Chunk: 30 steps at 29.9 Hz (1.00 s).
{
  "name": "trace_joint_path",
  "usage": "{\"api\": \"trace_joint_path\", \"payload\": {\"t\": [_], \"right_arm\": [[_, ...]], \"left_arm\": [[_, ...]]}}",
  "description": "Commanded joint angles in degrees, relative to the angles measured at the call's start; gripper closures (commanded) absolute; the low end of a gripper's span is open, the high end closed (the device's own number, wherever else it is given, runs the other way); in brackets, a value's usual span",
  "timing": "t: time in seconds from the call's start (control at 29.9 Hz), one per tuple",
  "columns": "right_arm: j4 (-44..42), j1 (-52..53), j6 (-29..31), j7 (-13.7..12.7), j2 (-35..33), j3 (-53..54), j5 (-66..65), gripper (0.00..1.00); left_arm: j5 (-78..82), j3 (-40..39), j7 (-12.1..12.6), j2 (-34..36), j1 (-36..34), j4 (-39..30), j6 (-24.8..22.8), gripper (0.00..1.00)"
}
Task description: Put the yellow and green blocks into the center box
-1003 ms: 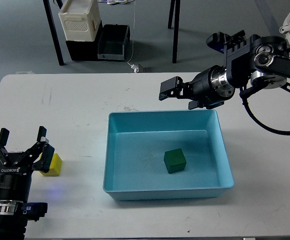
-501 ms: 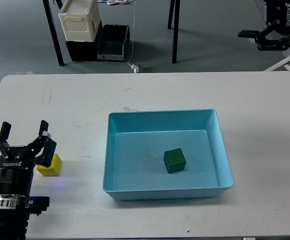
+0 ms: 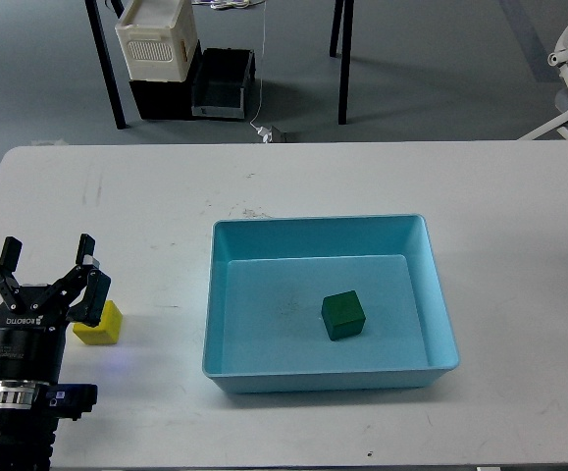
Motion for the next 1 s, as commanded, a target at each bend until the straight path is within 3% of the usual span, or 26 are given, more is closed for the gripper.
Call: {"api": "trace_joint_path", "payload": {"t": [0.0,0.47,0.84,0.97], "right_arm": [[-0.06,-8.33,0.0,1.74,0.23,8.59,3.75,0.0],[0.82,-35.76,0.0,2.62,9.1,35.58,10.17,0.0],[17.16,-53.6,0.0,2.54,16.48,37.26,12.11,0.0],[18.75,-56.78,0.0,2.54,18.5,36.91,12.02,0.0]], "left_arm": [[0.0,0.54,-0.1,0.0,-0.09,0.08,0.0,0.0],[0.0,0.55,-0.19,0.0,-0.18,-0.1,0.0,0.0],[0.0,0.55,-0.27,0.0,-0.97,-0.71,0.0,0.0],[0.0,0.28,-0.19,0.0,-1.76,-1.15,0.0,0.0]]}}
